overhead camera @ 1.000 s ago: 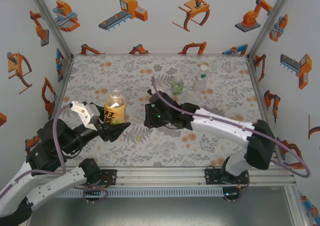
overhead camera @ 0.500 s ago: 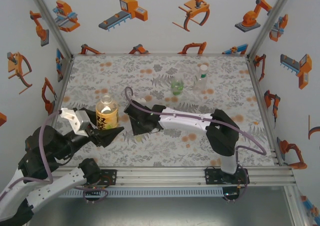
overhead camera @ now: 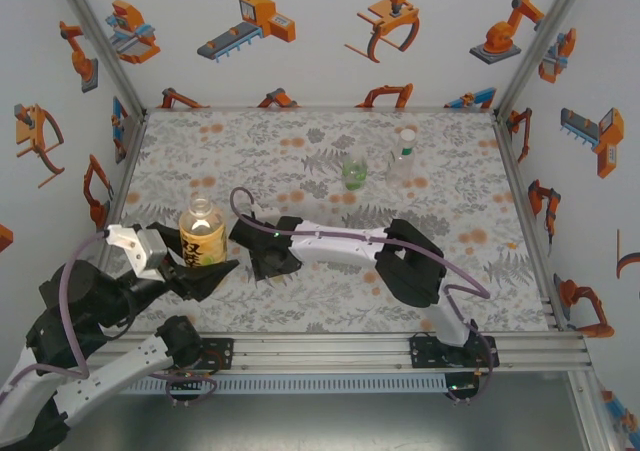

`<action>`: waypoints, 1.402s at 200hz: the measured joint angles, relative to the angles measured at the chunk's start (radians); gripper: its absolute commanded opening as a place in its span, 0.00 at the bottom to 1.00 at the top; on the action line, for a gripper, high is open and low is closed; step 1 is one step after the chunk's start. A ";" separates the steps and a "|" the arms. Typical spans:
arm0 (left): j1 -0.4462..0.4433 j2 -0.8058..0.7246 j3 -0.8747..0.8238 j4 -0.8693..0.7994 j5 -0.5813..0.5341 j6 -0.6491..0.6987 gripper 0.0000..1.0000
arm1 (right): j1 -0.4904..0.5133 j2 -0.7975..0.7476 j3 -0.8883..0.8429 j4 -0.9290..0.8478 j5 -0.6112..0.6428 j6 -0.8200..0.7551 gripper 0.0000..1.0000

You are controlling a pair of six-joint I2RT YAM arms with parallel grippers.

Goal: Screw on the bottle caps

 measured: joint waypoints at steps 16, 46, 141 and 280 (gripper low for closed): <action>0.000 -0.002 0.000 -0.006 -0.006 0.000 0.00 | 0.000 0.013 0.003 -0.006 0.000 0.000 0.52; 0.000 -0.005 0.000 -0.019 -0.012 0.000 0.00 | 0.000 0.029 0.005 -0.009 0.000 0.000 0.48; 0.000 -0.011 0.000 -0.039 -0.027 0.000 0.00 | -0.005 0.049 0.010 -0.011 0.022 0.000 0.34; 0.000 0.145 -0.006 0.083 0.005 -0.031 0.00 | -0.244 -0.476 -0.609 0.044 0.066 -0.005 0.33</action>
